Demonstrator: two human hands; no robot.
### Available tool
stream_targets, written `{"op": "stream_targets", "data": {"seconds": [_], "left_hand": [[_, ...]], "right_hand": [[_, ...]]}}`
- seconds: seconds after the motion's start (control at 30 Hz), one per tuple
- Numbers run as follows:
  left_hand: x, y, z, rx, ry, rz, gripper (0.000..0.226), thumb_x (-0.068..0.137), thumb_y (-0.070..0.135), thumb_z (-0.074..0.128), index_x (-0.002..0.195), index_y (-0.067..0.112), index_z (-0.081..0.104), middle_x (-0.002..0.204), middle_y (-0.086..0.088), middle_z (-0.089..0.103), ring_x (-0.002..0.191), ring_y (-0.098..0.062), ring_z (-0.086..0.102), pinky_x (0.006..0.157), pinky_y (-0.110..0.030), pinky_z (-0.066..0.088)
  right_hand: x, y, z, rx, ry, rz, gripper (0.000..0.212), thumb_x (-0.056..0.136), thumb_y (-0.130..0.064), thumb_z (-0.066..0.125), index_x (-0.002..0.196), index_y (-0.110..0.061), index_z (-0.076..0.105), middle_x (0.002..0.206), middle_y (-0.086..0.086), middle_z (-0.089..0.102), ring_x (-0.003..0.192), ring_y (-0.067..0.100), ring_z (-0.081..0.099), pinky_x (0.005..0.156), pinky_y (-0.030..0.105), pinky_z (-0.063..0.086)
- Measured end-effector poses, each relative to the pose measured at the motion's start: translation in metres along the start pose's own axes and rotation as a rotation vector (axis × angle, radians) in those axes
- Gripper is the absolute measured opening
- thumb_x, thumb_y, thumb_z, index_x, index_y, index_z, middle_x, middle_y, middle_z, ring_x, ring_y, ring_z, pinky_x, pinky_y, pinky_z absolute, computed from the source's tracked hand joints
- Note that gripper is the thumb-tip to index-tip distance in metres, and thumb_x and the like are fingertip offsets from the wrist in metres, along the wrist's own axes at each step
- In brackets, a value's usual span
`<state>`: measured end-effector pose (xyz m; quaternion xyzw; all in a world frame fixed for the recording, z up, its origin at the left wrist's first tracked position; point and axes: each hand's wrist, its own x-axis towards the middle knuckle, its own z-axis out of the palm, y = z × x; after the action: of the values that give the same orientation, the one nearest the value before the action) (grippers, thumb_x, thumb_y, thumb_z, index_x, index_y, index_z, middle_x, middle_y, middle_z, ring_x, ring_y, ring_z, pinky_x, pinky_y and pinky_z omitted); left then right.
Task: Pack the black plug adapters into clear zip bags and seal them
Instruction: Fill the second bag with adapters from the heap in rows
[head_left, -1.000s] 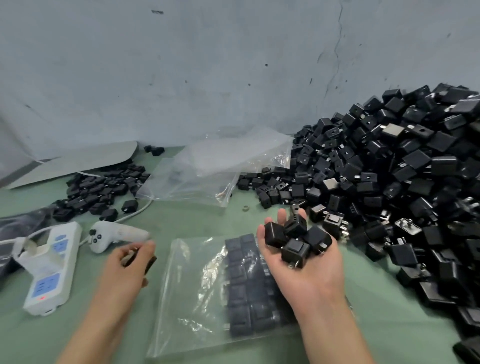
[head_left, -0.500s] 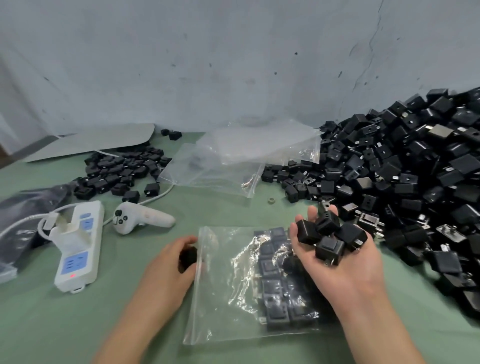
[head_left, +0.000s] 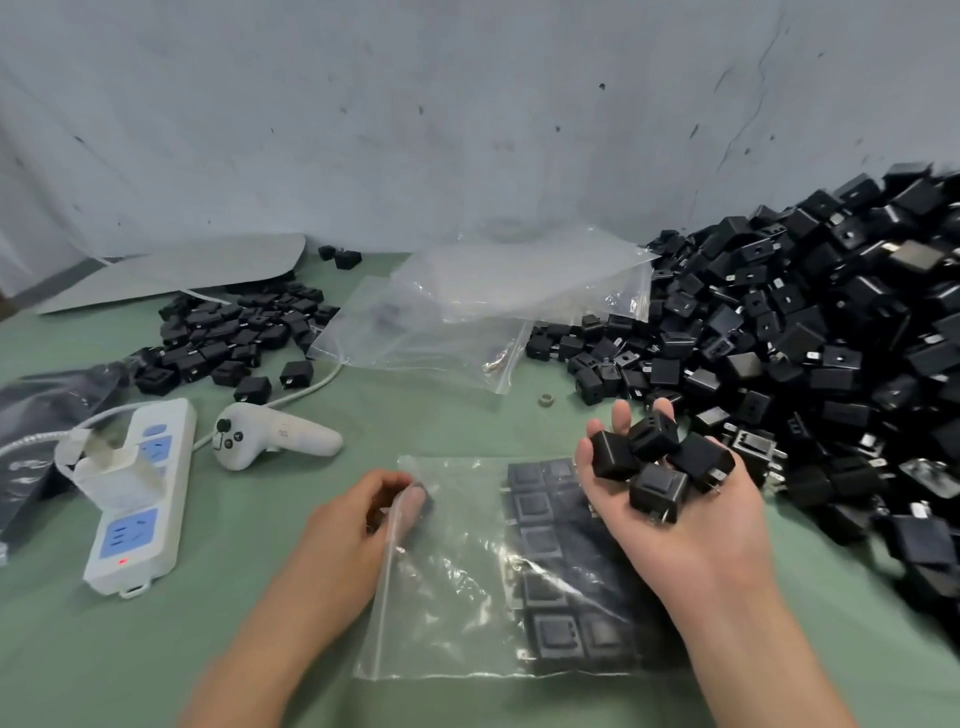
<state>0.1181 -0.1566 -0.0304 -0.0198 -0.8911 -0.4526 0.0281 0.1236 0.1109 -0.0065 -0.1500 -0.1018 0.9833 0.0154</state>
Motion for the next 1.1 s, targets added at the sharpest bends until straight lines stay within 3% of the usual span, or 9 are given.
{"op": "stream_targets", "data": {"seconds": [0.17, 0.27, 0.33, 0.5, 0.6, 0.77, 0.9, 0.97, 1.1], "left_hand": [[0.003, -0.001, 0.003, 0.079, 0.025, 0.013, 0.019, 0.092, 0.049, 0.06, 0.101, 0.035, 0.071, 0.089, 0.017, 0.067, 0.079, 0.008, 0.061, 0.066, -0.007, 0.042], [0.002, 0.001, 0.007, 0.022, 0.08, -0.025, 0.021, 0.094, 0.045, 0.059, 0.114, 0.037, 0.057, 0.072, 0.019, 0.067, 0.062, 0.006, 0.06, 0.057, -0.012, 0.042], [0.0, 0.0, 0.01, 0.042, 0.151, -0.048, 0.025, 0.099, 0.043, 0.053, 0.123, 0.041, 0.047, 0.072, 0.024, 0.067, 0.067, 0.005, 0.063, 0.06, -0.016, 0.041], [0.003, 0.004, 0.02, 0.105, 0.297, -0.074, 0.033, 0.102, 0.023, 0.041, 0.134, 0.029, 0.046, 0.063, 0.001, 0.059, 0.062, -0.02, 0.056, 0.064, -0.042, 0.047], [0.008, 0.009, 0.022, 0.131, 0.306, -0.075, 0.032, 0.102, 0.021, 0.041, 0.133, 0.026, 0.049, 0.061, -0.002, 0.056, 0.062, -0.026, 0.054, 0.065, -0.046, 0.048], [0.008, 0.009, 0.017, 0.077, 0.241, -0.132, 0.035, 0.102, 0.027, 0.046, 0.136, 0.029, 0.044, 0.075, 0.0, 0.067, 0.069, -0.017, 0.06, 0.065, -0.04, 0.046], [0.01, 0.009, 0.012, 0.044, 0.212, -0.174, 0.035, 0.1, 0.031, 0.051, 0.134, 0.028, 0.045, 0.075, -0.002, 0.068, 0.07, -0.016, 0.064, 0.061, -0.031, 0.043], [0.009, 0.012, 0.011, -0.025, 0.129, -0.21, 0.035, 0.1, 0.027, 0.054, 0.134, 0.029, 0.046, 0.081, -0.002, 0.072, 0.069, -0.018, 0.068, 0.062, -0.032, 0.049], [0.001, 0.015, 0.0, -0.397, -0.16, -0.28, 0.044, 0.099, 0.009, 0.057, 0.135, 0.03, 0.045, 0.102, 0.001, 0.076, 0.071, -0.031, 0.071, 0.057, -0.03, 0.058]], "right_hand": [[-0.002, 0.002, -0.001, 0.008, 0.01, 0.009, 0.031, 0.098, -0.03, 0.046, 0.116, -0.022, 0.071, 0.118, 0.014, 0.071, 0.104, 0.037, 0.069, 0.082, 0.053, 0.055], [-0.002, 0.006, -0.002, -0.001, 0.008, 0.02, 0.033, 0.097, -0.03, 0.047, 0.119, -0.024, 0.07, 0.118, 0.014, 0.071, 0.104, 0.037, 0.069, 0.083, 0.052, 0.055], [-0.002, 0.008, -0.002, -0.007, 0.01, 0.024, 0.033, 0.097, -0.03, 0.046, 0.12, -0.023, 0.07, 0.118, 0.014, 0.071, 0.107, 0.037, 0.067, 0.083, 0.052, 0.055], [-0.002, 0.011, -0.001, -0.006, 0.004, 0.03, 0.032, 0.097, -0.032, 0.046, 0.114, -0.022, 0.071, 0.118, 0.014, 0.071, 0.109, 0.036, 0.066, 0.082, 0.052, 0.055], [-0.002, 0.012, 0.0, -0.004, -0.002, 0.03, 0.031, 0.097, -0.032, 0.046, 0.114, -0.022, 0.07, 0.118, 0.014, 0.071, 0.111, 0.036, 0.066, 0.08, 0.052, 0.056], [-0.001, 0.011, -0.001, -0.011, -0.003, 0.028, 0.03, 0.098, -0.031, 0.046, 0.114, -0.022, 0.07, 0.119, 0.013, 0.071, 0.113, 0.035, 0.064, 0.083, 0.051, 0.055], [-0.001, 0.008, 0.001, -0.015, -0.001, 0.022, 0.03, 0.097, -0.03, 0.046, 0.114, -0.022, 0.069, 0.118, 0.013, 0.072, 0.113, 0.035, 0.064, 0.082, 0.051, 0.055], [-0.002, 0.008, 0.001, -0.017, -0.003, 0.024, 0.028, 0.098, -0.03, 0.046, 0.111, -0.022, 0.069, 0.117, 0.013, 0.072, 0.113, 0.035, 0.064, 0.082, 0.051, 0.055], [-0.003, 0.006, -0.001, -0.017, -0.009, 0.033, 0.027, 0.098, -0.03, 0.046, 0.108, -0.021, 0.07, 0.117, 0.013, 0.072, 0.111, 0.035, 0.065, 0.082, 0.051, 0.055]]}}
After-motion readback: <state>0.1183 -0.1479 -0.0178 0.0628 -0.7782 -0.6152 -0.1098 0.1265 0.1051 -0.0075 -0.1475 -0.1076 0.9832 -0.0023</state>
